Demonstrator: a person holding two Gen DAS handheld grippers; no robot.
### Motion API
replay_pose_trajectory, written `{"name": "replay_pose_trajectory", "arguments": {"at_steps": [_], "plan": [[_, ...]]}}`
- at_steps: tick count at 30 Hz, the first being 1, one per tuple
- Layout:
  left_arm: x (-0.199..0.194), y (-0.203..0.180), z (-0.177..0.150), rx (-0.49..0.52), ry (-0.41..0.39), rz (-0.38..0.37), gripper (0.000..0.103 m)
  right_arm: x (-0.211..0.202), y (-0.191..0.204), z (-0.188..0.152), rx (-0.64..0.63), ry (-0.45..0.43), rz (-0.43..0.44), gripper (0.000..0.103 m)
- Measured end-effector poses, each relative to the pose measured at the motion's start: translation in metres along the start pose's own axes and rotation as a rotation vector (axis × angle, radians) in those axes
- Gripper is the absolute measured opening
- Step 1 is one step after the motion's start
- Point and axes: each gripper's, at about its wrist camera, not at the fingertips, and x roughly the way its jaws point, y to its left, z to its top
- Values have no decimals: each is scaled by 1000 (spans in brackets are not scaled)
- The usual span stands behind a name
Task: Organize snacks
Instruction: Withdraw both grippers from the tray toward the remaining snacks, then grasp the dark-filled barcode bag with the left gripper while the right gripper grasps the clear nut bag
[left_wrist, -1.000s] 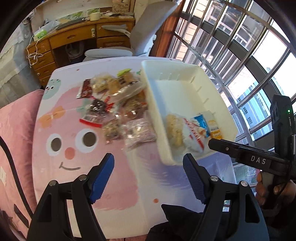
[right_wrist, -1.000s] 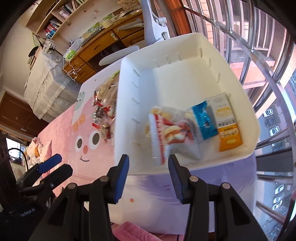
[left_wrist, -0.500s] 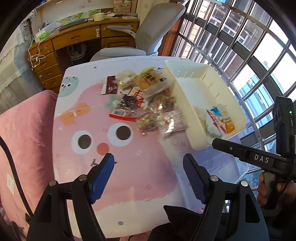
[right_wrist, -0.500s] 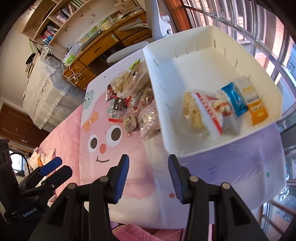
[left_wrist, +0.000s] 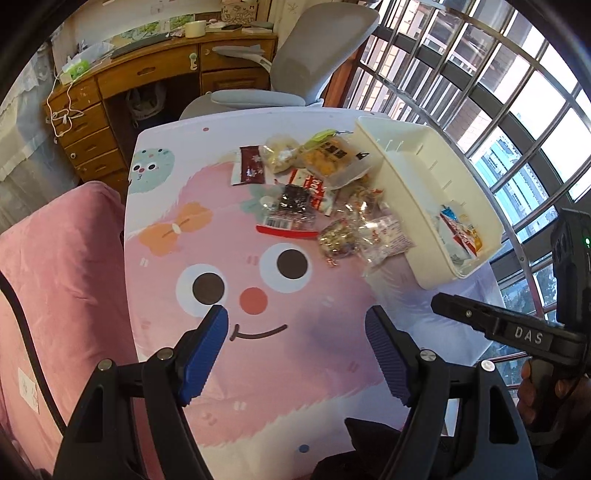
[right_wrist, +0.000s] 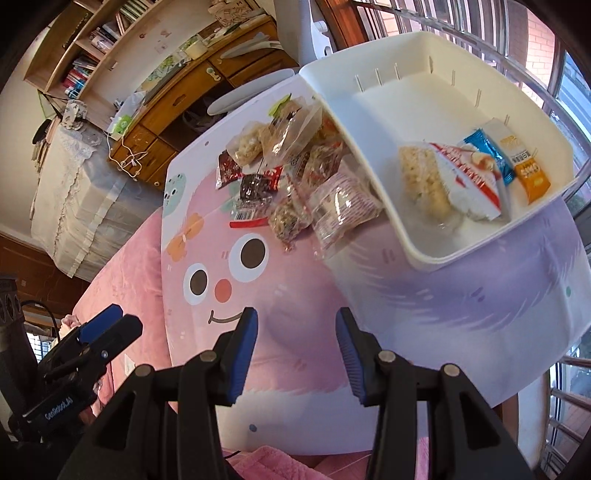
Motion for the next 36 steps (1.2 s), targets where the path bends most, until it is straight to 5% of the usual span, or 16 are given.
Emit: {"name": "replay_pose_trajectory", "arguments": {"at_steps": [17,36], "plan": [[36,25,41,-24,23,-7,75,48,24,17,70,14,18,44],[136,30,109,-20,128,-6,75,123,4,65,284,49,-13,44]]}}
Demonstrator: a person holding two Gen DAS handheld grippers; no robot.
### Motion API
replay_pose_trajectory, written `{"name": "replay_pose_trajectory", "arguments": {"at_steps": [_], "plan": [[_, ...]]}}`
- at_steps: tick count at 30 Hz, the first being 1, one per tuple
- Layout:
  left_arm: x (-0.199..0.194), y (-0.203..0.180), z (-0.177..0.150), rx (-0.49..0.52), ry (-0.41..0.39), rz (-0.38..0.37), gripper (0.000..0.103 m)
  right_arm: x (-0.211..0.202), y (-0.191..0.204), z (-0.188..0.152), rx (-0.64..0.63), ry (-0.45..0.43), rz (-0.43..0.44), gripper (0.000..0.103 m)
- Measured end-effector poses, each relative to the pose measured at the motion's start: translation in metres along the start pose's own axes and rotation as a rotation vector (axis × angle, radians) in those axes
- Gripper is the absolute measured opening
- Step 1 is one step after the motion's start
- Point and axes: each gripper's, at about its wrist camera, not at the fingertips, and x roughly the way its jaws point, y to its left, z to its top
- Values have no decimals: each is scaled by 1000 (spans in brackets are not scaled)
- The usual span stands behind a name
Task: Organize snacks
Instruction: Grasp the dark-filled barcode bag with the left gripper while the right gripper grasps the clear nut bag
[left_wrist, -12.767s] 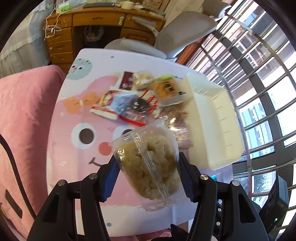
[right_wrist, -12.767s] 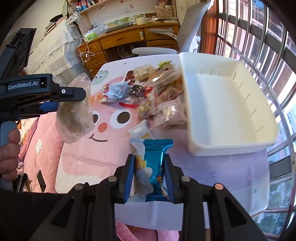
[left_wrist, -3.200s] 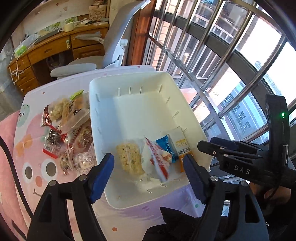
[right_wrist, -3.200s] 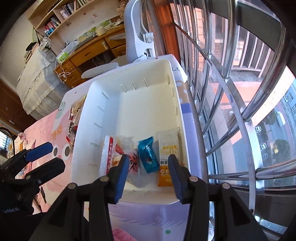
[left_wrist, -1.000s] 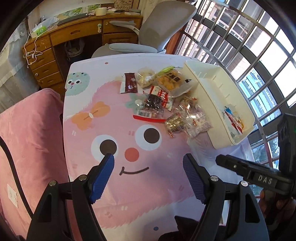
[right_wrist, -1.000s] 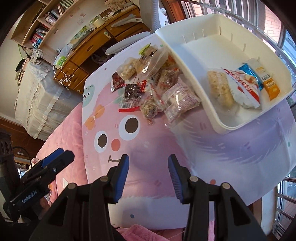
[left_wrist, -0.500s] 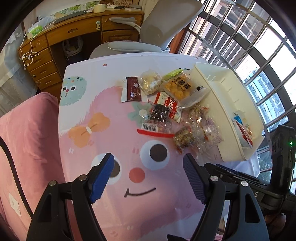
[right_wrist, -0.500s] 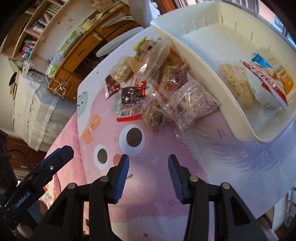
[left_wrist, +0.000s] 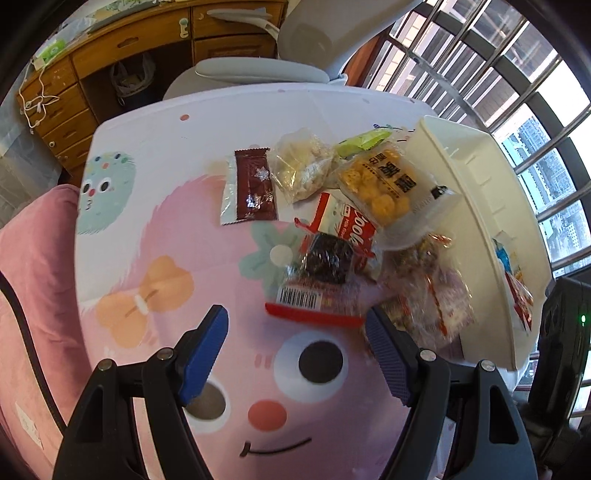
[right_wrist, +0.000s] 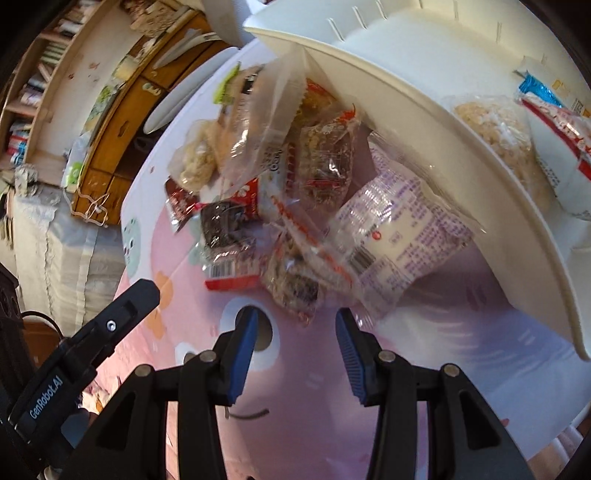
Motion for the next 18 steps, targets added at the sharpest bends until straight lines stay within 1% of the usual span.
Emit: {"name": "replay_pose_trajectory", "arguments": {"at_steps": [6,11,16,18], "plan": [[29,-4,15,0,34,-10,75,12,-1,5,66,-15,-28,44],[51,-7,26,-10,60,-15,75,18,4,12,38,-28,-37,44],[73,-12,37,-8,80,-12,75,26,7,16,14,-12,-29,45],[79,-14,40,-5,88,-23,75,28,9,17,2,-11,-28,45]]}}
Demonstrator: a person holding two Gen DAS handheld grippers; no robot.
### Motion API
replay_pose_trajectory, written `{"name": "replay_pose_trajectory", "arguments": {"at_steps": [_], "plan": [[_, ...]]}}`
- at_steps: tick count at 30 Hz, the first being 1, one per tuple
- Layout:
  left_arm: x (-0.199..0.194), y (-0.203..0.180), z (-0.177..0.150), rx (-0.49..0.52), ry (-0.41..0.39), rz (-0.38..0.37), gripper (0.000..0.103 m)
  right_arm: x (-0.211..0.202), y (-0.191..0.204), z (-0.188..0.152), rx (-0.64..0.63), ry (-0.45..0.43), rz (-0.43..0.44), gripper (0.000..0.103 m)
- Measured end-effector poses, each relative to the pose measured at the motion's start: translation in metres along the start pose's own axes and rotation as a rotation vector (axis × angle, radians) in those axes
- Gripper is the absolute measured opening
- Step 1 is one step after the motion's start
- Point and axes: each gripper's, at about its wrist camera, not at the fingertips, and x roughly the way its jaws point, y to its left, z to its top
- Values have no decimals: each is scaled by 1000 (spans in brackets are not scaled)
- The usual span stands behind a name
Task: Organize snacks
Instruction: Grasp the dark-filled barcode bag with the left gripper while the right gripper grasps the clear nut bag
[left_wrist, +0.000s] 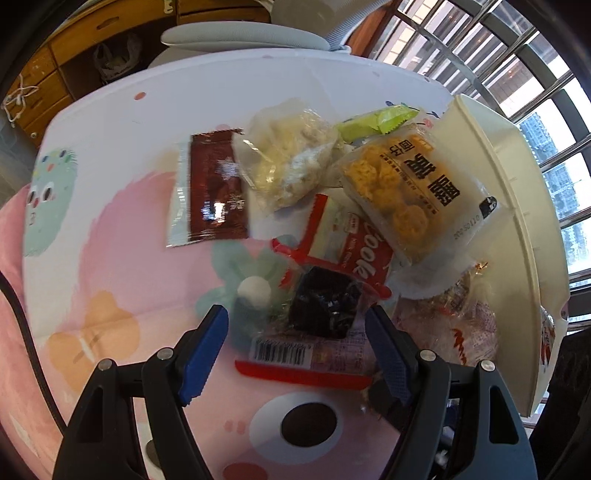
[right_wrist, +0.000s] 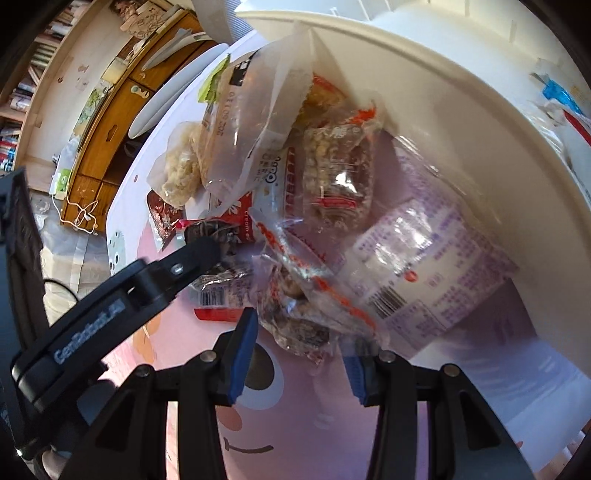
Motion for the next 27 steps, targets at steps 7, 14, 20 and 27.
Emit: {"name": "replay_pose_trajectory", "arguments": {"at_steps": [7,14,20,27], "plan": [[17,-10,10,26,16,24,75,0,1,5,-30,-25,28,45],[20,-12,12,33,-6,34,73,1,1,8,-55,-30,32,43],[16,-9,8,26,-27,33,67,0,1,10,-65,-19,29,41],[10,4,5,16,-44,39,53,-1,4,11,-97,0,22,39]]}}
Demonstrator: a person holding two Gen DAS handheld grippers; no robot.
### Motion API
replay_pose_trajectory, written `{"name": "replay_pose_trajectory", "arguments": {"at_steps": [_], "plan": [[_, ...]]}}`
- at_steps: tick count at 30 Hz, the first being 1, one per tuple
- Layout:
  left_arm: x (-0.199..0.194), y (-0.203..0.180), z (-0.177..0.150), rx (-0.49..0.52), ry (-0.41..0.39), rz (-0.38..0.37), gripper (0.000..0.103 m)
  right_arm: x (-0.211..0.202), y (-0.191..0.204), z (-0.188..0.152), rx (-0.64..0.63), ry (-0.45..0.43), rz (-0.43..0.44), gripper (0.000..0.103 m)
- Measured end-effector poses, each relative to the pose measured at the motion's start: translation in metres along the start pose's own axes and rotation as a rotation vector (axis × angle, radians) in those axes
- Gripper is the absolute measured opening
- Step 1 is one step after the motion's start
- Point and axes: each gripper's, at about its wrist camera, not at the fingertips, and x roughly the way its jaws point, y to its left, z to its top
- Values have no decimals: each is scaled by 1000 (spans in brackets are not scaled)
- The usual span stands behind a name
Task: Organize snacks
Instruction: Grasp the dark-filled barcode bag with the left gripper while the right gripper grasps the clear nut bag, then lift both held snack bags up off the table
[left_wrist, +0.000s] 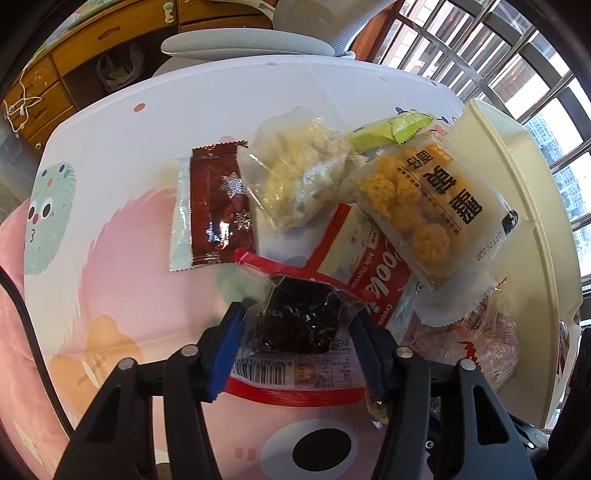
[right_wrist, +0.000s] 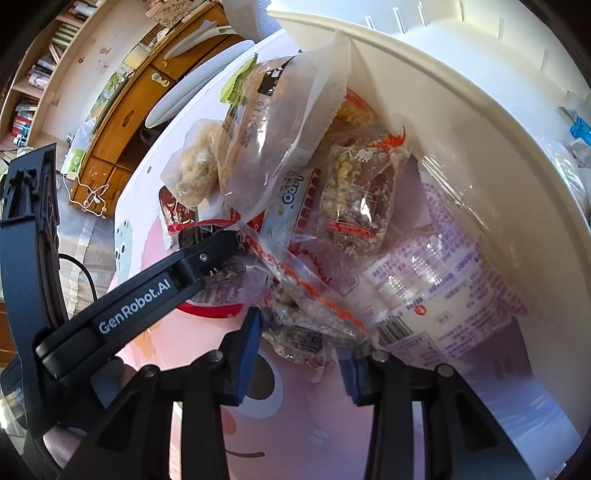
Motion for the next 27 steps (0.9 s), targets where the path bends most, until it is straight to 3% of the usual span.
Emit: {"name": "replay_pose_trajectory", "arguments": {"at_steps": [3,17,27], "plan": [[-2,3,-2,2,-11,2,49,0,1,0,-8,5,-4,39],[-25,12,-20,17,-29,39,48,-6,-4,-10,23,35,-12,38],[-60,20,-60,-20,-17,50,48,-24,-2,-34,22,17,-1,38]]}}
